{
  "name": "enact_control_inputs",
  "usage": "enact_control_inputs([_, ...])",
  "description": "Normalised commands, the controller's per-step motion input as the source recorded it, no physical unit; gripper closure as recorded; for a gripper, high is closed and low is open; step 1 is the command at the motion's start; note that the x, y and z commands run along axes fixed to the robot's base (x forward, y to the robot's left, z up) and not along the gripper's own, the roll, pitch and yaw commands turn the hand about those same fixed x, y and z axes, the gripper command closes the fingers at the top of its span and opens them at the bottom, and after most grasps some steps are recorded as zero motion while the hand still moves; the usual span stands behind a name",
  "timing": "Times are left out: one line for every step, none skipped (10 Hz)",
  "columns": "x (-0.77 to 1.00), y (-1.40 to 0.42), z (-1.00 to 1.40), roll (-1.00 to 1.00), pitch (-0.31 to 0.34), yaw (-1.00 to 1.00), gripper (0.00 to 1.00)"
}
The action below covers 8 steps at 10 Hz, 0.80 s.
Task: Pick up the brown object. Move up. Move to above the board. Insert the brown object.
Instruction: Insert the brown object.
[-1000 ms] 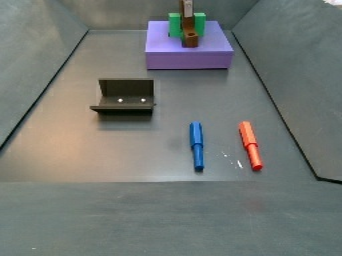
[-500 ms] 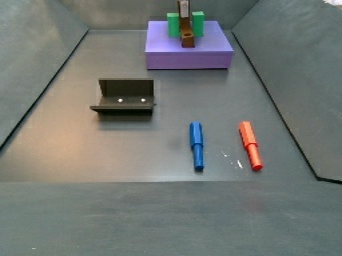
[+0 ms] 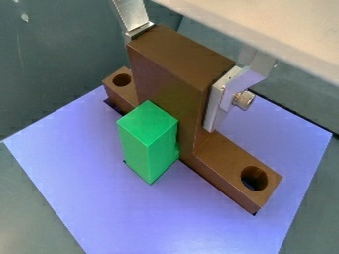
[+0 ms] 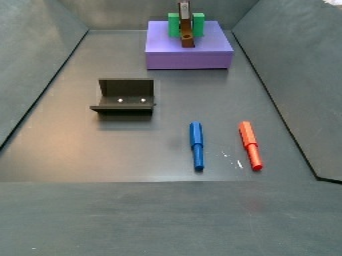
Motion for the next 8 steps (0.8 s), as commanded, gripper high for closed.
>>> enact_control_inputs([0.06,-0.01,-0.2,0.0,-0.053,0.0,1.0])
enact_control_inputs([0.0,0.0,-0.15,-0.02,-0.061,0.0,1.0])
enact_control_inputs([0.0,0.0,-0.12,-0.12,-0.081,0.0,1.0])
enact_control_inputs([0.0,0.0,-0.3,-0.06,-0.23,0.0,1.0])
enact_control_inputs([-0.07,0.0,-0.25,0.0,-0.329,0.0,1.0])
enact_control_inputs([-0.14,0.0,-0.21,0.02,-0.419,0.0,1.0])
enact_control_inputs([-0.17,0.0,-0.3,0.12,-0.449,0.0,1.0])
enact_control_inputs([-0.18,0.0,-0.33,0.12,-0.437,0.0,1.0])
